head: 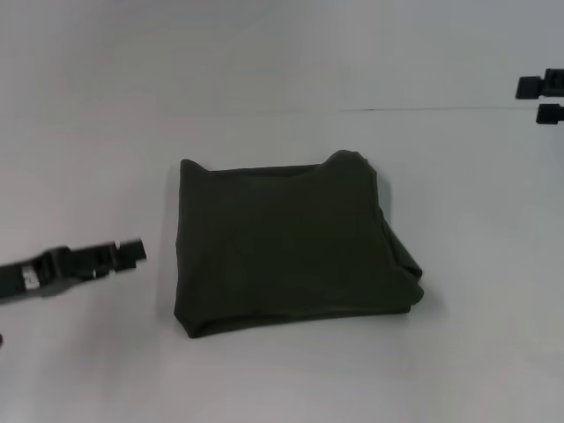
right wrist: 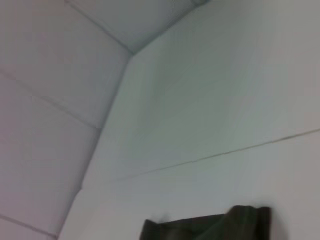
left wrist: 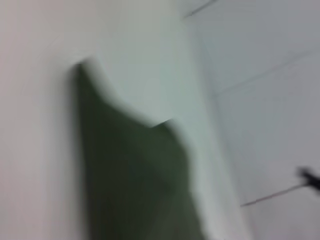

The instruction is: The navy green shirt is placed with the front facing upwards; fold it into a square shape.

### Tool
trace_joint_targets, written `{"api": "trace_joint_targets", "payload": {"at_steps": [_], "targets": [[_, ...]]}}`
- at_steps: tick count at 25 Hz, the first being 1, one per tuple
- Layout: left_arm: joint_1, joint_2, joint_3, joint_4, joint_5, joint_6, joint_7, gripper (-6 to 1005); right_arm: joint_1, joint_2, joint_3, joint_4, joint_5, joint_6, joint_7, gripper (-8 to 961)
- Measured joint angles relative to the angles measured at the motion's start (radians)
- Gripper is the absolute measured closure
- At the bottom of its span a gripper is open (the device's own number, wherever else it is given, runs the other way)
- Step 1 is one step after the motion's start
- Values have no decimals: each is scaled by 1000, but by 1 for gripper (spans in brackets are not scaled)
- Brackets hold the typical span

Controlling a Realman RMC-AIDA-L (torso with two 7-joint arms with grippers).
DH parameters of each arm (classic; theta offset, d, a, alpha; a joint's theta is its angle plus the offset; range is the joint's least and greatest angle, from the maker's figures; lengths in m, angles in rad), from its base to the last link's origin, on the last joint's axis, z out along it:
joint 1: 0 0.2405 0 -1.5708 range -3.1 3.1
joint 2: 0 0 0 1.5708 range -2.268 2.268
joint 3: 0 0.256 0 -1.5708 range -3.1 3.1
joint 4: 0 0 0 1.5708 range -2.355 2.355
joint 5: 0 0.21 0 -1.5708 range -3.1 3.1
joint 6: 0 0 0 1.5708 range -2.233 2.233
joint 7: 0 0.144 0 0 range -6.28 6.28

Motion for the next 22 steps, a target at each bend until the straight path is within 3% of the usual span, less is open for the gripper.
{"api": "trace_joint_targets", "payload": {"at_steps": [4, 6, 8, 14, 18, 22], "targets": [[-20, 15, -20, 1, -28, 75, 89, 639, -11, 16, -38, 0, 1, 8, -111, 95], [-29, 23, -8, 3, -13, 76, 123, 401, -31, 32, -57, -1, 0, 25, -222, 79], [-47, 34, 1, 11, 11, 75, 185, 373, -56, 52, -66, -9, 0, 29, -356, 63], [-111, 54, 35, 32, 54, 58, 345, 289, -131, 148, -43, -60, 34, 20, -656, 16], [-140, 39, 123, 89, 66, 0, 383, 246, -177, 189, -37, -54, 83, 19, -718, 8], [-169, 21, 228, 144, 67, -28, 357, 243, -203, 212, -38, -54, 98, 10, -747, 8]]}}
